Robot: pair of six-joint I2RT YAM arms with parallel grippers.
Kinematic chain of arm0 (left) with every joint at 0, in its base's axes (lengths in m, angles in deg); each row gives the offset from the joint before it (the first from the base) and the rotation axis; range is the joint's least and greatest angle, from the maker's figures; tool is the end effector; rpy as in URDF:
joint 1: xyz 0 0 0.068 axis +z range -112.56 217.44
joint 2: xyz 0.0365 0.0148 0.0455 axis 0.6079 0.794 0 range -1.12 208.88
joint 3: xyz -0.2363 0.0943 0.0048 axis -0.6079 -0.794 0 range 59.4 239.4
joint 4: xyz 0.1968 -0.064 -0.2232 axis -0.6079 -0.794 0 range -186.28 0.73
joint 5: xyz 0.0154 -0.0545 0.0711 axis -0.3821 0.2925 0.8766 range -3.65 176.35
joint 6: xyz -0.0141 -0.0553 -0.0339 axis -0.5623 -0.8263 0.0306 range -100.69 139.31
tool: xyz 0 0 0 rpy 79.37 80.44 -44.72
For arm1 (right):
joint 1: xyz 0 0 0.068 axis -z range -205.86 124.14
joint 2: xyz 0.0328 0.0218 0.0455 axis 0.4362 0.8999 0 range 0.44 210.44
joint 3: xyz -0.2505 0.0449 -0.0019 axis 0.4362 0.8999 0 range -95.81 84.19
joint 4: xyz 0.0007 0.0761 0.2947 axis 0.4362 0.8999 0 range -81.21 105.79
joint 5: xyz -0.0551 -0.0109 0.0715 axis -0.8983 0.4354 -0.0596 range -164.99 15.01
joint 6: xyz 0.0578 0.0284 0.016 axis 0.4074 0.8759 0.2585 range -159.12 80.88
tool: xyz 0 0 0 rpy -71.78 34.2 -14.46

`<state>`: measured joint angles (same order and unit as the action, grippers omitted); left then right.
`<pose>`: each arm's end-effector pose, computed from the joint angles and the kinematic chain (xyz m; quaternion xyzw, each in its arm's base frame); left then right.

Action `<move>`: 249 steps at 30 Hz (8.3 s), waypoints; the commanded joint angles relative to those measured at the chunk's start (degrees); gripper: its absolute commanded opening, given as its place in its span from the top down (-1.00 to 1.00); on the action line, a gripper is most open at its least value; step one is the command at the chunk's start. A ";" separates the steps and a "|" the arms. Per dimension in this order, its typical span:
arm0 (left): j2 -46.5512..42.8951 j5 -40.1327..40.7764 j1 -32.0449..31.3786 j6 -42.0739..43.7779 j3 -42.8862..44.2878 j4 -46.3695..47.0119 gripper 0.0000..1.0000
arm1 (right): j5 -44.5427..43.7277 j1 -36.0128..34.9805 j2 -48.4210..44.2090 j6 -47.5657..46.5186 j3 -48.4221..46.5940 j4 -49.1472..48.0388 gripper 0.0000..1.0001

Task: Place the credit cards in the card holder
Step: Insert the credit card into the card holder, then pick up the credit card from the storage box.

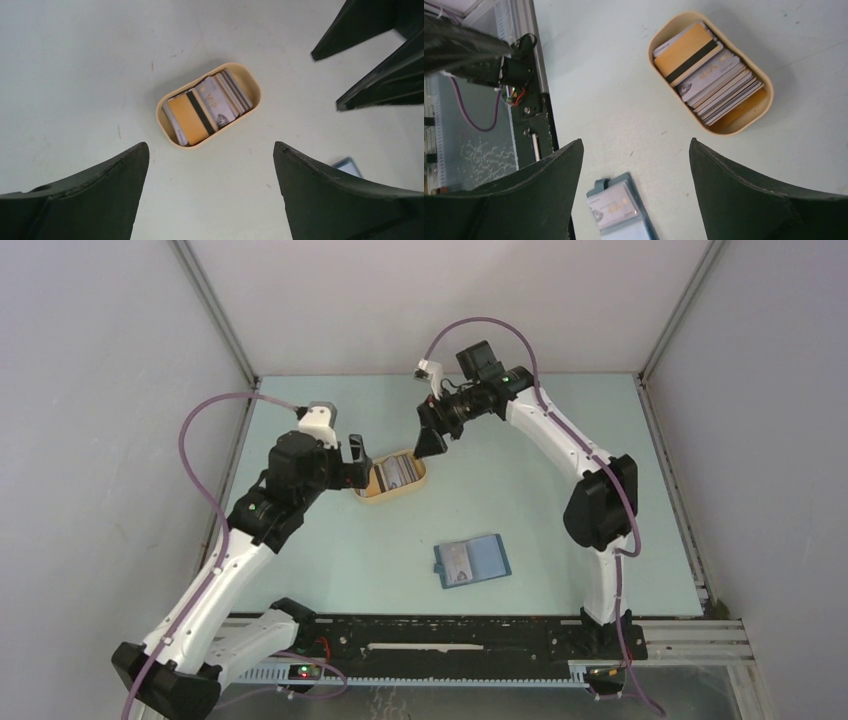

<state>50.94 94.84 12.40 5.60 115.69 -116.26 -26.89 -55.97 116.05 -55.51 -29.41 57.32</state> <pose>0.2486 -0.1075 0.3393 0.0411 0.8304 -0.1251 0.5414 0.4021 0.2784 0.2999 -0.4657 0.7355 0.4177 0.2603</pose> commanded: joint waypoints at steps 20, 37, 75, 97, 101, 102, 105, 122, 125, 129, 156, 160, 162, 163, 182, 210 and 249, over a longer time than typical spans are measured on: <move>-4.23 5.77 0.81 8.84 -4.33 -3.07 -1.00 | -7.65 -2.58 15.95 15.94 -20.94 -0.74 -0.65; -4.47 5.59 1.03 8.97 -4.39 -3.09 -0.99 | -18.40 -4.28 24.05 31.45 -20.39 -5.08 -0.64; -4.46 4.79 1.35 9.06 -4.43 -3.16 -1.00 | -22.53 -7.71 28.52 36.86 -15.42 -6.80 -0.91; -4.42 4.91 1.35 9.06 -4.50 -3.08 -1.00 | -9.67 -4.71 24.13 38.40 -13.06 -9.68 -0.45; -4.38 4.99 1.39 9.06 -4.47 -3.08 -1.00 | -9.25 -4.31 23.73 38.04 -12.59 -9.61 -0.40; -4.30 4.97 1.39 9.06 -4.44 -3.08 -1.00 | -9.25 -4.14 23.51 37.94 -12.42 -9.60 -0.39; -4.20 4.97 1.39 9.06 -4.45 -3.08 -1.00 | -8.83 -3.59 23.32 37.94 -12.11 -9.76 -0.36; -4.02 5.13 1.37 9.14 -4.51 -3.09 -1.00 | -7.75 -2.34 23.07 38.09 -11.65 -10.12 -0.19; -3.98 5.11 1.39 9.14 -4.52 -3.08 -1.00 | -7.80 -2.24 23.08 38.09 -11.57 -10.22 -0.14; -3.85 5.02 1.46 9.14 -4.53 -3.03 -1.00 | -8.27 -2.00 22.97 37.94 -11.60 -10.26 -0.08; -3.62 5.10 1.47 9.14 -4.60 -3.10 -1.00 | -8.78 -0.89 22.70 37.74 -10.41 -10.56 0.50; -3.54 5.10 1.45 9.14 -4.57 -3.15 -1.00 | -8.43 -0.52 22.55 37.66 -10.16 -10.56 0.41; -3.54 5.15 1.47 9.14 -4.61 -3.08 -1.00 | -8.29 -0.40 22.55 37.73 -9.99 -10.56 0.40; -3.49 5.13 1.46 9.14 -4.61 -3.09 -1.00 | -8.21 -0.39 22.55 37.75 -9.97 -10.56 0.39; -3.36 5.23 1.45 9.23 -4.67 -3.13 -1.00 | -8.10 0.22 21.63 37.74 -8.79 -10.72 0.48; -3.45 5.57 1.43 9.23 -4.67 -3.17 -1.00 | -19.64 -0.26 14.76 29.24 -5.37 -8.78 0.97; -18.71 -24.11 -8.01 -31.84 -37.78 49.14 -0.96 | 25.00 13.85 -41.74 -6.87 56.06 -10.75 1.00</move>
<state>30.76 69.60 7.96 -24.41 80.32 -76.57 -7.96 -42.39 75.22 -59.31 22.98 49.43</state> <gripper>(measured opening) 0.983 0.008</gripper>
